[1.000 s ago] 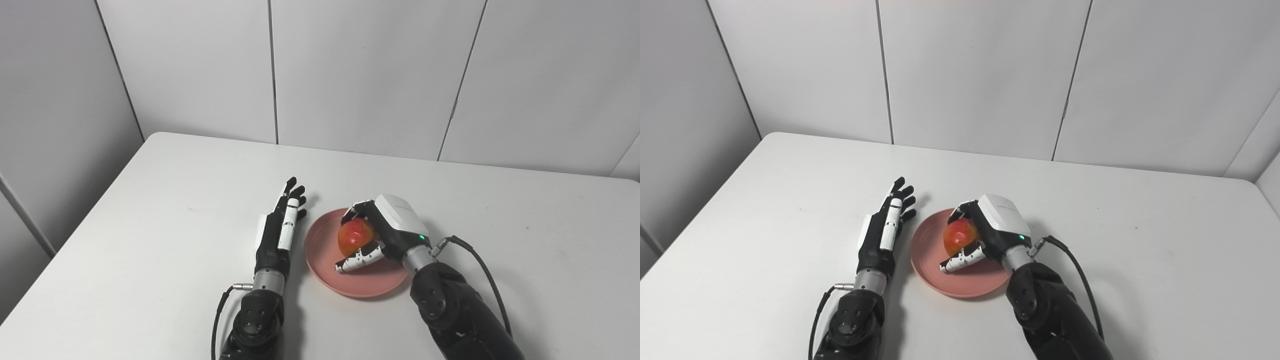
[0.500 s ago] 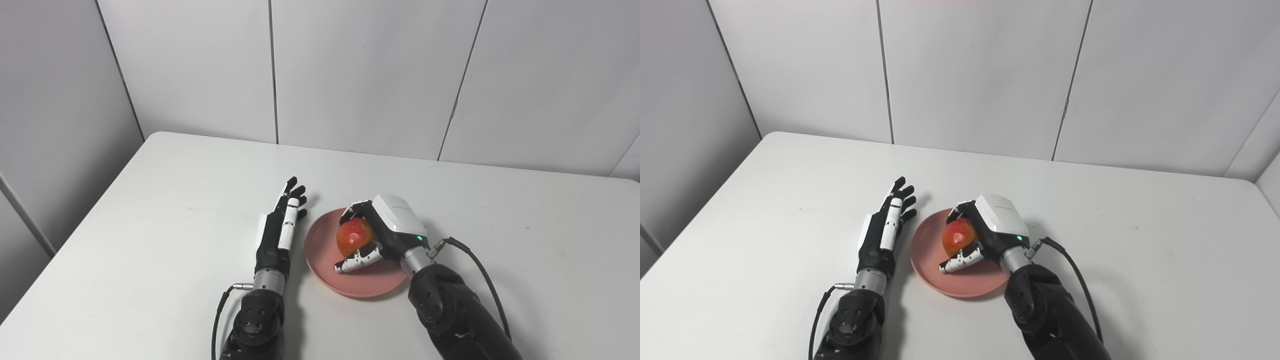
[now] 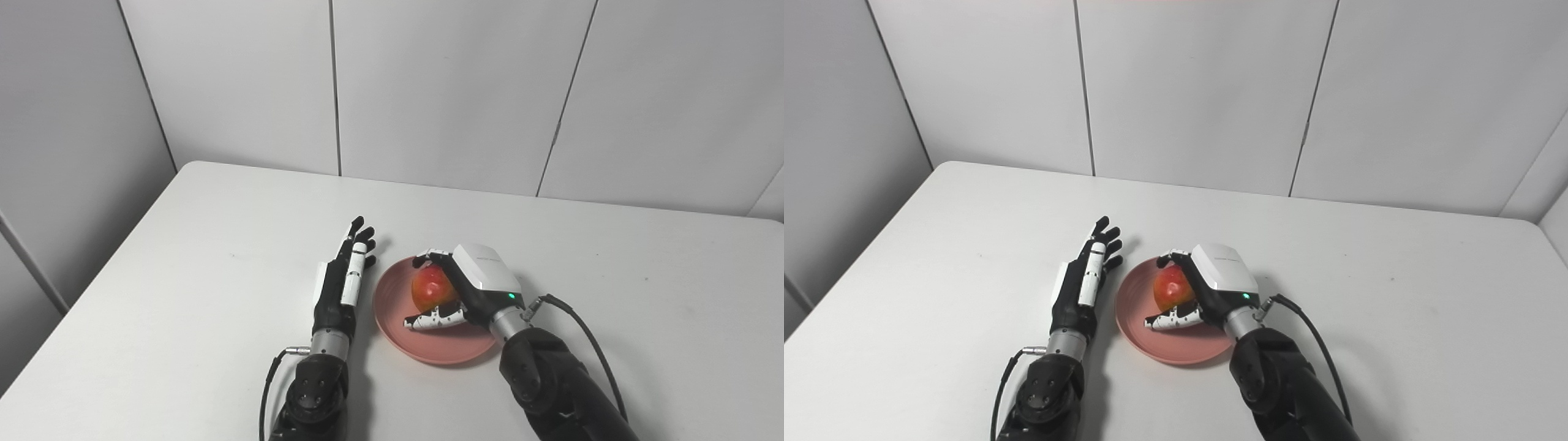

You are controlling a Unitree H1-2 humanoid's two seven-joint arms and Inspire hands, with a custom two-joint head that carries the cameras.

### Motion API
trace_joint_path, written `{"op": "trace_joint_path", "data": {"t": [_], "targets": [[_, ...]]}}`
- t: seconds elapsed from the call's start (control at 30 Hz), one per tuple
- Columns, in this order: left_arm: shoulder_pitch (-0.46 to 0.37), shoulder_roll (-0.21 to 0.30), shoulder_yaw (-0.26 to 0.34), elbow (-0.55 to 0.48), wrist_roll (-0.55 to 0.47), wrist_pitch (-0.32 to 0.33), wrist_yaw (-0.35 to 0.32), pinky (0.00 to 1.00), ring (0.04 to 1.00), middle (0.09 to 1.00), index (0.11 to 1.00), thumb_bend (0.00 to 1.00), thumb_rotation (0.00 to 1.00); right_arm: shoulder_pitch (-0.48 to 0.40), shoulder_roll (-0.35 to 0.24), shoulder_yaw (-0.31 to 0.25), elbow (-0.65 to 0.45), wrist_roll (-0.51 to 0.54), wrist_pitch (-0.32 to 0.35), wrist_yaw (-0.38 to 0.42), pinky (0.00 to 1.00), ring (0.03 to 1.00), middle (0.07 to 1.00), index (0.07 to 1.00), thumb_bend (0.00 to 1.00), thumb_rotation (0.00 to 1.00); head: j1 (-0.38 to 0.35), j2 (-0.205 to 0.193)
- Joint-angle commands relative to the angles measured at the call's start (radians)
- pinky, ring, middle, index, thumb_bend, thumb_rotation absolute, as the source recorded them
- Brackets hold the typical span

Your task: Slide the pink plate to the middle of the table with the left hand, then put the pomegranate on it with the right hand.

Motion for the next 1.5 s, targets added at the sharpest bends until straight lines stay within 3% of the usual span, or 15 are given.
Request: {"op": "trace_joint_path", "data": {"t": [0.0,0.03,0.27,0.43,0.67,0.73,0.77,0.83,1.2,1.33,1.47], "targets": [[-0.02,-0.015,-0.014,0.004,0.007,0.011,-0.001,0.87,0.902,0.913,0.917,0.4,1.0,-0.027,0.004,-0.019,-0.042,0.008,0.015,0.016,0.53,0.638,0.708,0.753,0.87,0.41,0.0,0.002],[-0.02,-0.014,-0.014,0.005,0.006,0.01,-0.002,0.87,0.905,0.915,0.919,0.41,1.0,-0.028,0.004,-0.023,-0.049,0.01,0.016,0.025,0.57,0.683,0.748,0.774,0.9,0.43,0.0,0.002],[-0.022,-0.011,-0.014,0.007,-0.003,0.009,-0.008,0.88,0.906,0.913,0.919,0.41,1.0,-0.037,0.003,-0.055,-0.105,0.008,0.024,0.071,0.65,0.757,0.815,0.81,1.0,0.53,-0.003,0.002],[-0.024,-0.002,-0.021,0.009,0.01,0.015,-0.01,0.9,0.911,0.922,0.927,0.41,1.0,-0.034,0.01,-0.085,-0.152,0.019,0.017,0.071,0.55,0.682,0.762,0.822,1.0,0.55,-0.006,-0.001],[-0.019,0.004,-0.029,0.003,0.023,0.013,-0.01,0.91,0.92,0.926,0.931,0.44,1.0,-0.039,0.001,-0.115,-0.256,0.015,0.042,0.11,0.69,0.777,0.83,0.841,1.0,0.59,-0.009,0.003],[-0.019,0.003,-0.027,0.004,0.021,0.01,-0.01,0.91,0.923,0.925,0.93,0.44,1.0,-0.041,-0.003,-0.129,-0.287,0.016,0.052,0.122,0.67,0.767,0.828,0.843,1.0,0.59,-0.013,0.001],[-0.02,0.003,-0.026,0.005,0.018,0.01,-0.01,0.9,0.924,0.923,0.929,0.43,1.0,-0.042,-0.003,-0.135,-0.298,0.017,0.057,0.127,0.61,0.72,0.79,0.849,1.0,0.59,-0.013,0.001],[-0.021,0.0,-0.019,0.009,0.006,0.004,-0.009,0.89,0.924,0.922,0.926,0.42,1.0,-0.043,-0.005,-0.148,-0.324,0.017,0.069,0.138,0.63,0.735,0.796,0.853,1.0,0.61,-0.019,-0.001],[-0.021,0.009,-0.008,0.017,-0.022,-0.007,-0.018,0.87,0.904,0.918,0.918,0.4,1.0,0.001,-0.034,-0.26,-0.344,0.101,0.012,0.059,0.71,0.813,0.857,0.888,1.0,0.66,-0.039,-0.002],[-0.019,0.014,-0.008,0.016,-0.023,0.0,-0.02,0.87,0.907,0.919,0.922,0.4,1.0,0.033,-0.036,-0.304,-0.354,0.14,0.033,0.04,0.74,0.838,0.87,0.908,0.96,0.76,-0.043,-0.006],[-0.017,0.022,-0.008,0.018,-0.026,0.0,-0.024,0.87,0.907,0.918,0.922,0.4,1.0,0.081,-0.037,-0.353,-0.345,0.213,-0.011,-0.003,0.77,0.866,0.9,0.924,0.88,0.85,-0.056,-0.012]]}}
